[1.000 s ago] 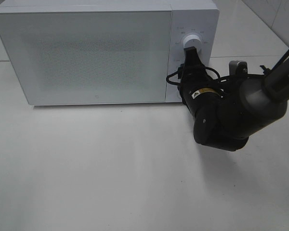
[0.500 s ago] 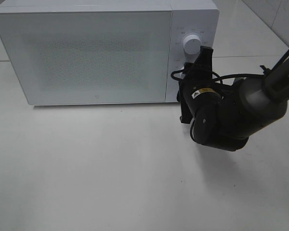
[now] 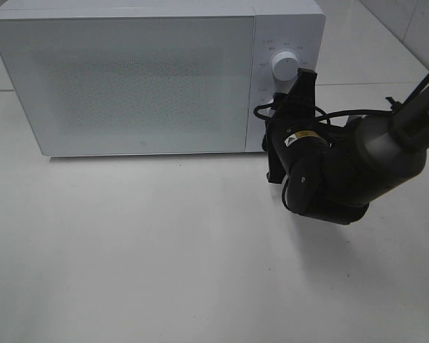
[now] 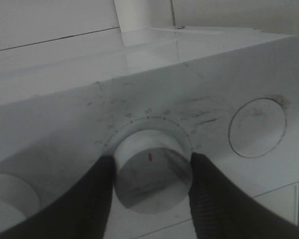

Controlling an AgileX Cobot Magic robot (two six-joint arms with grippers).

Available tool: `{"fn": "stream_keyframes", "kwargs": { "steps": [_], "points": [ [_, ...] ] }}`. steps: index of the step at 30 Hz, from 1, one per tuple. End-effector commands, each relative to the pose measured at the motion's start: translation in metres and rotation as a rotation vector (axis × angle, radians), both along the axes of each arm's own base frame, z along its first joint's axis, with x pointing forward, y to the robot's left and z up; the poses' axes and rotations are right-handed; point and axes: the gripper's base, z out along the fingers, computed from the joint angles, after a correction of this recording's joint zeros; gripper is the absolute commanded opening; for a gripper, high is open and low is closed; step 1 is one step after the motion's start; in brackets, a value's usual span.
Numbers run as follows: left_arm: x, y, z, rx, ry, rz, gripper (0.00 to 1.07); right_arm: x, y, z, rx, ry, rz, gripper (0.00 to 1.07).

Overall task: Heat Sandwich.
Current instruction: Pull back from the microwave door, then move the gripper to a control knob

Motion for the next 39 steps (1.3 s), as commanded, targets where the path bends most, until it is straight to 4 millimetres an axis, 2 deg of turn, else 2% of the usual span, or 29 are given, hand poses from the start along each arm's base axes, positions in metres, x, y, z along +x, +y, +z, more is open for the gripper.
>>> {"fn": "stream_keyframes", "kwargs": {
  "steps": [1, 8, 12, 13, 16, 17, 19, 21, 31, 35, 39],
  "points": [
    [-0.003, 0.0, 0.001, 0.002, -0.033, 0.005, 0.98, 0.008, 0.011, 0.034, -0.015, -0.258, 0.071, 0.19],
    [-0.003, 0.0, 0.001, 0.002, -0.033, 0.005, 0.98, 0.008, 0.009, 0.034, -0.043, -0.252, 0.046, 0.3],
    [-0.003, 0.0, 0.001, 0.002, -0.033, 0.005, 0.98, 0.009, 0.007, 0.033, -0.088, -0.245, 0.028, 0.44],
    [-0.003, 0.0, 0.001, 0.002, -0.033, 0.005, 0.98, 0.009, 0.007, 0.033, -0.088, -0.245, 0.028, 0.44],
    [-0.003, 0.0, 0.001, 0.002, -0.033, 0.005, 0.98, 0.009, 0.006, 0.033, -0.113, -0.244, 0.026, 0.56],
    [-0.003, 0.0, 0.001, 0.002, -0.033, 0.005, 0.98, 0.009, 0.006, 0.033, -0.113, -0.244, 0.026, 0.56],
    [-0.003, 0.0, 0.001, 0.002, -0.033, 0.005, 0.98, 0.009, 0.006, 0.033, -0.137, -0.243, 0.025, 0.64],
    [-0.003, 0.0, 0.001, 0.002, -0.033, 0.005, 0.98, 0.009, 0.006, 0.033, -0.151, -0.243, 0.026, 0.68],
    [-0.003, 0.0, 0.001, 0.002, -0.033, 0.005, 0.98, 0.005, 0.005, 0.028, -0.222, -0.2, 0.061, 0.72],
    [-0.003, 0.0, 0.001, 0.002, -0.033, 0.005, 0.98, -0.001, 0.002, 0.024, -0.256, -0.159, 0.083, 0.72],
    [-0.003, 0.0, 0.001, 0.002, -0.033, 0.005, 0.98, -0.016, -0.002, 0.021, -0.318, -0.116, 0.157, 0.72]
  ]
}}
